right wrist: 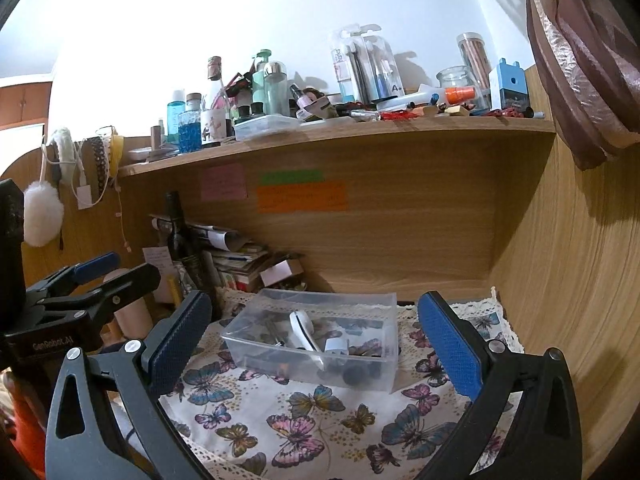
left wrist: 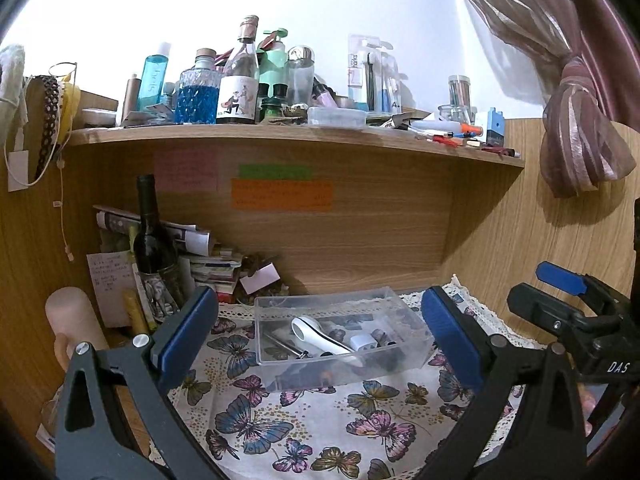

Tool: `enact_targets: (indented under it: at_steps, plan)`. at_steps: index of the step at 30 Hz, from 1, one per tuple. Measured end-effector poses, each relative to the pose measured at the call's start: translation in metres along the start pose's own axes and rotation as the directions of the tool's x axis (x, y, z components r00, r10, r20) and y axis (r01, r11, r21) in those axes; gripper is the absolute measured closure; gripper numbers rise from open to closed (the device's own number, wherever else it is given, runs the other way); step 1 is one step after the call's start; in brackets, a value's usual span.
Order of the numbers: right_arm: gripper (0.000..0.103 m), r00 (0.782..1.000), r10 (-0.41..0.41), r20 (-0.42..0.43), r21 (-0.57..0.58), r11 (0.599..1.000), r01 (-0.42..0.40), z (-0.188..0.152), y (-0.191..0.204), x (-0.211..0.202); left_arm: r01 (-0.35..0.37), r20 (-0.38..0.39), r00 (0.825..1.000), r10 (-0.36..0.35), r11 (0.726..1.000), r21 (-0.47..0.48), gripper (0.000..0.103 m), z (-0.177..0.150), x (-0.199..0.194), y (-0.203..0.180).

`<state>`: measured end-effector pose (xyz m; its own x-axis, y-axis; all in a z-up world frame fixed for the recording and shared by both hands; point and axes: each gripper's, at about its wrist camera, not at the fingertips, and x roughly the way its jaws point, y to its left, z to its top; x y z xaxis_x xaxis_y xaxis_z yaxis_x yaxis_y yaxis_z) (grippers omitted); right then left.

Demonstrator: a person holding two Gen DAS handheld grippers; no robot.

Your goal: Organize rigid objects

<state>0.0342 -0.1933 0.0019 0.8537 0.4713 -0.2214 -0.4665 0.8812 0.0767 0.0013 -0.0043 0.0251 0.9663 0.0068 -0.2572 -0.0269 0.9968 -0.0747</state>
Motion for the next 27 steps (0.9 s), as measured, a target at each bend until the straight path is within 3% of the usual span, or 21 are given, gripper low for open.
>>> enact_targets:
  at_steps: [27]
  plan:
    - [0.000,1.000,-0.005,-0.009,0.008,1.000,0.005,-0.0015,0.0003,0.0066,0.026,-0.019,0.999,-0.026,1.000,0.006,0.000,-0.0003,0.0101,0.0016]
